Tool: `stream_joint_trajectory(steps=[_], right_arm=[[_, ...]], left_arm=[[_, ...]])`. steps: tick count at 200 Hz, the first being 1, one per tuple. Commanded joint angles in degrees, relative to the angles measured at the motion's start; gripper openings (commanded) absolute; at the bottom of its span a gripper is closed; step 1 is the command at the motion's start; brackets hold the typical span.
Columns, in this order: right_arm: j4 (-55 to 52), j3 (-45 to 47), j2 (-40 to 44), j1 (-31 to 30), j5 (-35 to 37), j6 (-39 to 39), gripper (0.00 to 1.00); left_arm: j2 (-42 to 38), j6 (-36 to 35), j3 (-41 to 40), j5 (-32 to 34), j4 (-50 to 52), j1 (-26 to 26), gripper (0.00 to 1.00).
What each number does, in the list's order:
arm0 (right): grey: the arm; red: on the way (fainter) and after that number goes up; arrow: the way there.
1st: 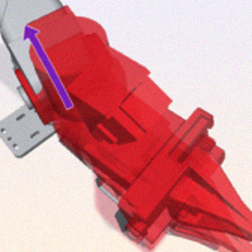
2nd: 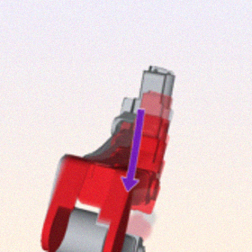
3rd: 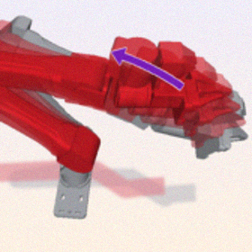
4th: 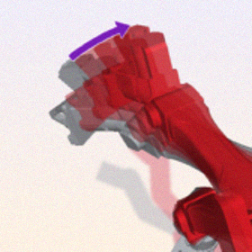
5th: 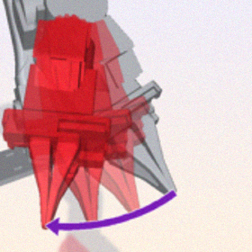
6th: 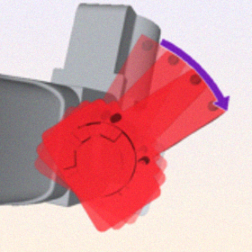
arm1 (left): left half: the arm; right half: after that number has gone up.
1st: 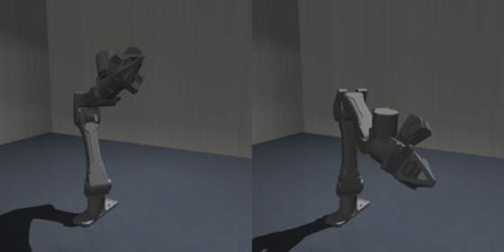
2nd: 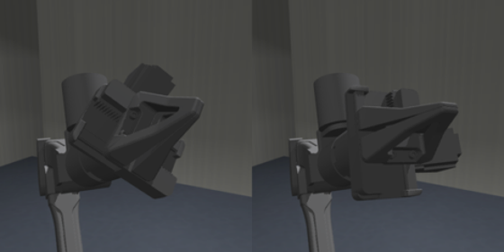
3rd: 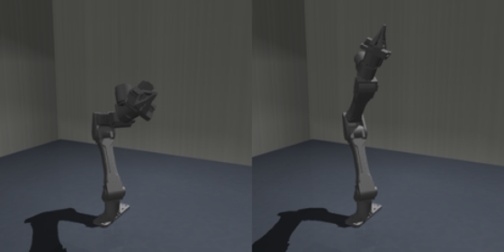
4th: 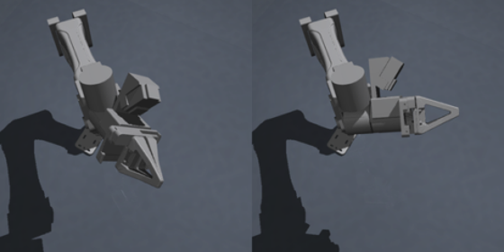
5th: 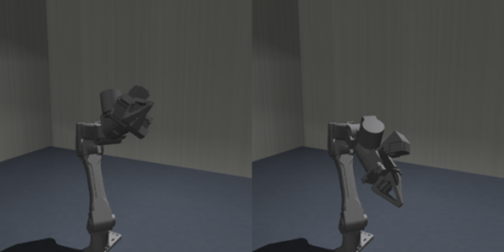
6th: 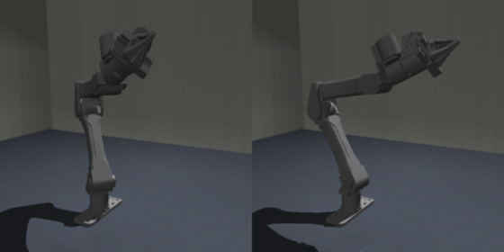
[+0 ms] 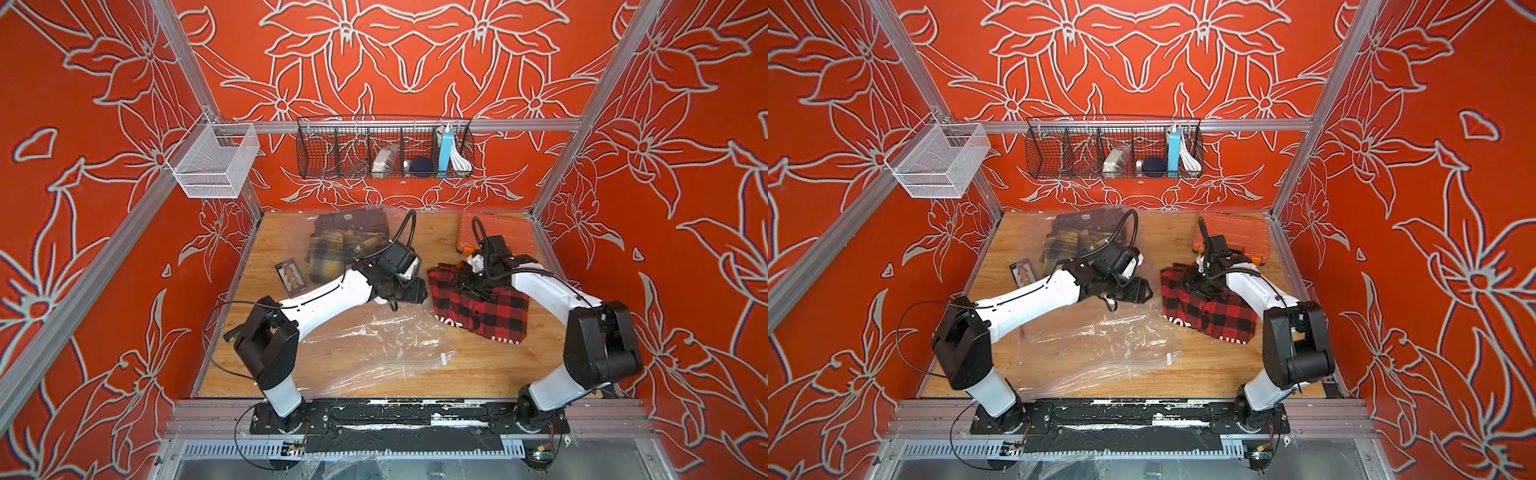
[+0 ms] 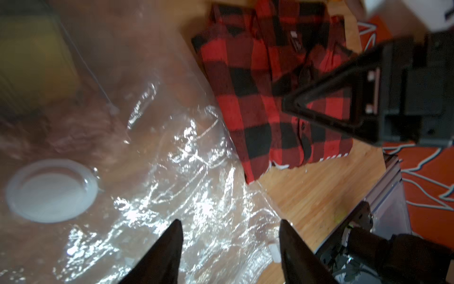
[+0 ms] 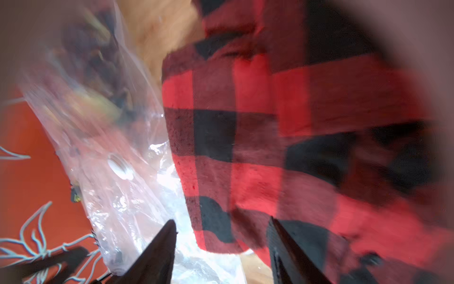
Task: Place the folded shirt into the vacuum bag
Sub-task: Adjust the shirt at the center of the board.
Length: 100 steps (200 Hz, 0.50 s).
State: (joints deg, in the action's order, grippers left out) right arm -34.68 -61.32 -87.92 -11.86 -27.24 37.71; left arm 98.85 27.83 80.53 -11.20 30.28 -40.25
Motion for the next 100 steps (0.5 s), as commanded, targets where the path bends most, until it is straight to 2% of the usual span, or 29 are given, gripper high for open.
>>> stream_joint_trajectory(steps=[1, 51, 100], right_arm=[[-5.3, -0.6, 6.0, 2.7, 7.1, -2.3, 0.62], [-10.1, 4.4, 10.8, 5.2, 16.5, -2.6, 0.65], [-11.1, 6.2, 12.4, 7.4, 18.4, -3.7, 0.65]], left_arm=[[7.3, -3.6, 7.5, 0.8, 8.9, 0.1, 0.63], [26.2, -7.0, 29.9, 0.9, 19.5, 0.1, 0.63], [35.9, -8.4, 42.3, 0.9, 22.9, 0.0, 0.59]])
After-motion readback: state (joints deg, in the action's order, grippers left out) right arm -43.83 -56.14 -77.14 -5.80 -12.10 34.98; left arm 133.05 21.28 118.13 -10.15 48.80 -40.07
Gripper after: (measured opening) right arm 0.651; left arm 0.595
